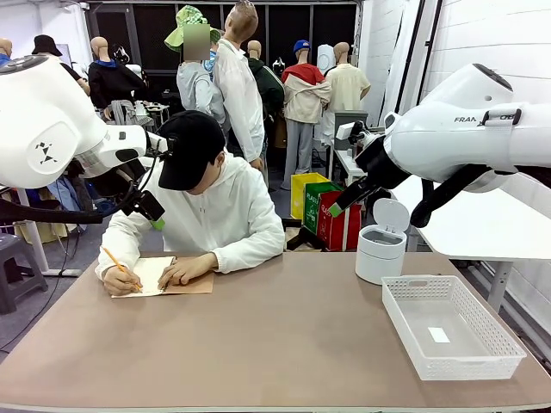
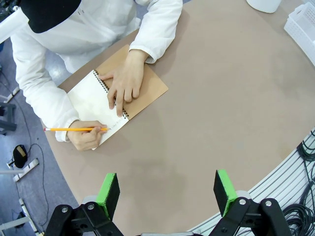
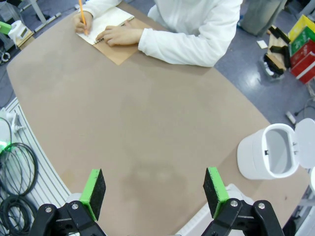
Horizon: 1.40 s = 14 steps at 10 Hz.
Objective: Sort the paper based on its condition.
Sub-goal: If a person hands you a paper, place it in the Organizing basket , and if it's crumpled, put it in the Trash can.
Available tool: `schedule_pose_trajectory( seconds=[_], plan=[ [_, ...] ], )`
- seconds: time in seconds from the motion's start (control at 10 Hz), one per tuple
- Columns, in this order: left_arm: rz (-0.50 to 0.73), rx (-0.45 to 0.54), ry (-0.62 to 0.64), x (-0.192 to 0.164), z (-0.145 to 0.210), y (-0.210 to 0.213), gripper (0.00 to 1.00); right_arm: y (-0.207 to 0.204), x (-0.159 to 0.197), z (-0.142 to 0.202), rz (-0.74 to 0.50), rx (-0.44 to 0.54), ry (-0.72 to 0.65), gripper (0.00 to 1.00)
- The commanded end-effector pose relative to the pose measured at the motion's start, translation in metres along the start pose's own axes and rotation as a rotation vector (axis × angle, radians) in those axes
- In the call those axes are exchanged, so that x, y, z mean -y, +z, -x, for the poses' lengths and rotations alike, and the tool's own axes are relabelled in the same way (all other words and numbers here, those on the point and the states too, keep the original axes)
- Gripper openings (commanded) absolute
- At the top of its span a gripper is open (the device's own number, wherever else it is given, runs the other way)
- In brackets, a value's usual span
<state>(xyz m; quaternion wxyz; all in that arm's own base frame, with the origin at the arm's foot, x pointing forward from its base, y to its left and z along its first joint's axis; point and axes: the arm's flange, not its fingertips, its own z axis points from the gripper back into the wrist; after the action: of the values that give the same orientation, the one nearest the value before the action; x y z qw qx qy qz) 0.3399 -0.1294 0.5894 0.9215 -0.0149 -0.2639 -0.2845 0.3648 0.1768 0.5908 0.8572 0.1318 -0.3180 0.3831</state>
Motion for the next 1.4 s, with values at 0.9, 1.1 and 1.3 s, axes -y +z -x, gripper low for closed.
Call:
schedule_pose_trajectory(
  seconds=[0.9,1.1,1.3],
  plan=[
    [-0.001,0.003,-0.004,-0.0008,0.0001,0.001,1.0,-0.0007,-0.0003,0.0,-0.007,0.001,-0.001,1.0],
    [-0.001,0.003,-0.004,-0.0008,0.0001,0.001,1.0,-0.0007,-0.0003,0.0,-0.007,0.001,-0.001,1.0],
    [-0.001,0.003,-0.004,-0.0008,0.0001,0.001,1.0,-0.0007,-0.0003,0.0,-0.007,0.001,-0.001,1.0]
  ],
)
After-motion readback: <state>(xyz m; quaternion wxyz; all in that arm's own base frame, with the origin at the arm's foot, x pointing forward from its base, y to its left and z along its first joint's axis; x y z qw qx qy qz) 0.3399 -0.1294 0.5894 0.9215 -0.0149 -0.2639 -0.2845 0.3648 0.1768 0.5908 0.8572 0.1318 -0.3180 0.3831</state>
